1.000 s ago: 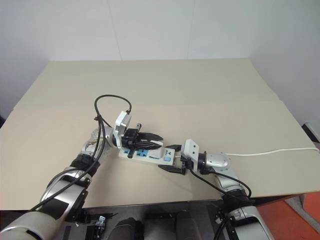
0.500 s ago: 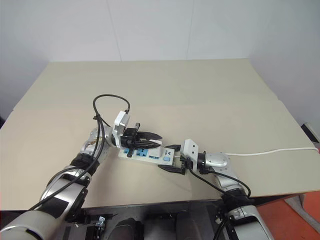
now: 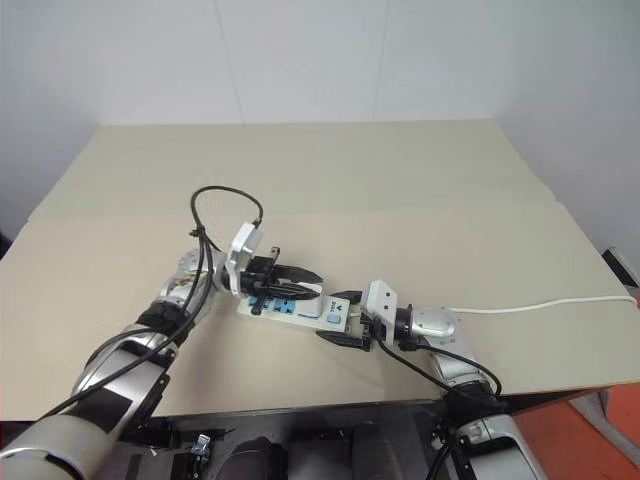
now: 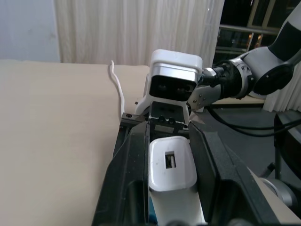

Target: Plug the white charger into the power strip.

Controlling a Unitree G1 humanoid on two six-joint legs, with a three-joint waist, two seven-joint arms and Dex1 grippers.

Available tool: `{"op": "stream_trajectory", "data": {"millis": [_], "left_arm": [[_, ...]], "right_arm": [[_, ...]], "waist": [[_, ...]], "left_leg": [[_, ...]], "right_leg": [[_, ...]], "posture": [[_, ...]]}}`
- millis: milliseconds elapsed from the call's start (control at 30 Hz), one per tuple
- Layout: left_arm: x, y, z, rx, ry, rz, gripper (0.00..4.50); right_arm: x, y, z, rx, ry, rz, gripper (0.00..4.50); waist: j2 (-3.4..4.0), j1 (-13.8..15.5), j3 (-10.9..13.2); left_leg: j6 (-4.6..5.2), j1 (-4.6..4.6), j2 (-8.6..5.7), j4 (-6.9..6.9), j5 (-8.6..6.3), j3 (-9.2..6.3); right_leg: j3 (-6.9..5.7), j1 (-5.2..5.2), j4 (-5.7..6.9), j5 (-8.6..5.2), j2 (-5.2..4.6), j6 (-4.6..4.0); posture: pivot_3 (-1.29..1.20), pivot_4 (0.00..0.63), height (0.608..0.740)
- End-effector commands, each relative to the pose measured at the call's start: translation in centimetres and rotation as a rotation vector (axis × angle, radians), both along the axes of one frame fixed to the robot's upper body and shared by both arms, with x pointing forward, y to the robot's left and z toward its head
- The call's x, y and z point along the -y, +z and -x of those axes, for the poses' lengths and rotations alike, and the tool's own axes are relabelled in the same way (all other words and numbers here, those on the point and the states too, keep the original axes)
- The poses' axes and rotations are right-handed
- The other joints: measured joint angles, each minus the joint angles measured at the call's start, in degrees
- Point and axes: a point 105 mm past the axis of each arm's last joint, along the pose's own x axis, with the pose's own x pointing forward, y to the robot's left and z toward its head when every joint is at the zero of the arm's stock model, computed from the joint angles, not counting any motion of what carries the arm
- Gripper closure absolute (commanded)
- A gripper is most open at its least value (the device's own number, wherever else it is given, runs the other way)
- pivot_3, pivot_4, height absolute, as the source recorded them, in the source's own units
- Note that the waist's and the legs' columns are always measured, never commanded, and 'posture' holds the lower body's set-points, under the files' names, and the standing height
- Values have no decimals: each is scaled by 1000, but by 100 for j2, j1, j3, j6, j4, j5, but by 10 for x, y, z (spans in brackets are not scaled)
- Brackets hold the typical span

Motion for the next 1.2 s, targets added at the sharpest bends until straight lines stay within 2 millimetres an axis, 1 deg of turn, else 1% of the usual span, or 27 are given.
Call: {"op": "stream_trajectory", "data": {"millis": [33, 233, 433, 633, 800, 933, 1067, 1200], "left_arm": [[-11, -23, 3, -35, 6, -121, 3527], [-10, -25, 6, -29, -3, -114, 3527], [-15, -32, 16, 16, -32, -134, 3527], [-27, -50, 20, 41, -10, -189, 3527], [-33, -60, 23, 58, 2, -213, 3527], [-33, -59, 21, 35, 34, -164, 3527], [-36, -65, 22, 39, 38, -186, 3527], [-35, -65, 23, 40, 37, -174, 3527]], "right_arm": [[-8, -4, 9, -4, 53, 21, 1076], [-10, -4, 10, -4, 54, 15, 1076], [-10, -4, 11, -5, 51, 14, 1076], [-9, -3, 11, 2, 50, 10, 1076], [-10, -2, 11, 10, 52, 7, 1076], [-10, -2, 11, 16, 53, 5, 1076], [-10, -1, 11, 19, 52, 4, 1076], [-10, -2, 11, 22, 50, 5, 1076]], "waist": [[0, -1, 0], [0, -4, -1], [0, -19, -2], [-2, -18, -7], [-3, -22, -30], [-4, -20, -47], [-5, -18, -62], [-4, -18, -85]], "left_leg": [[0, 0, 0, 0, 0, 0], [0, 1, 0, -2, 0, 0], [1, 1, 1, -7, -1, 1], [2, 3, 2, -10, -1, 1], [2, 7, 2, -10, -1, 1], [3, 9, 2, -10, -2, 1], [3, 9, 2, -11, -2, 1], [3, 10, 2, -11, -2, 1]], "right_leg": [[0, 0, 0, 0, 0, 0], [0, 0, 0, -1, 0, 0], [3, -4, 0, -2, 2, -2], [2, -4, -1, -3, 2, -5], [3, -2, 0, -4, 4, -5], [3, 1, 1, -7, 4, -2], [3, 2, 1, -10, 4, 1], [3, 2, 1, -10, 4, 2]], "posture": [[0, 150, 740], [0, 150, 740], [0, 150, 740], [0, 150, 740], [0, 150, 740], [0, 150, 740], [0, 150, 740], [0, 150, 740]]}}
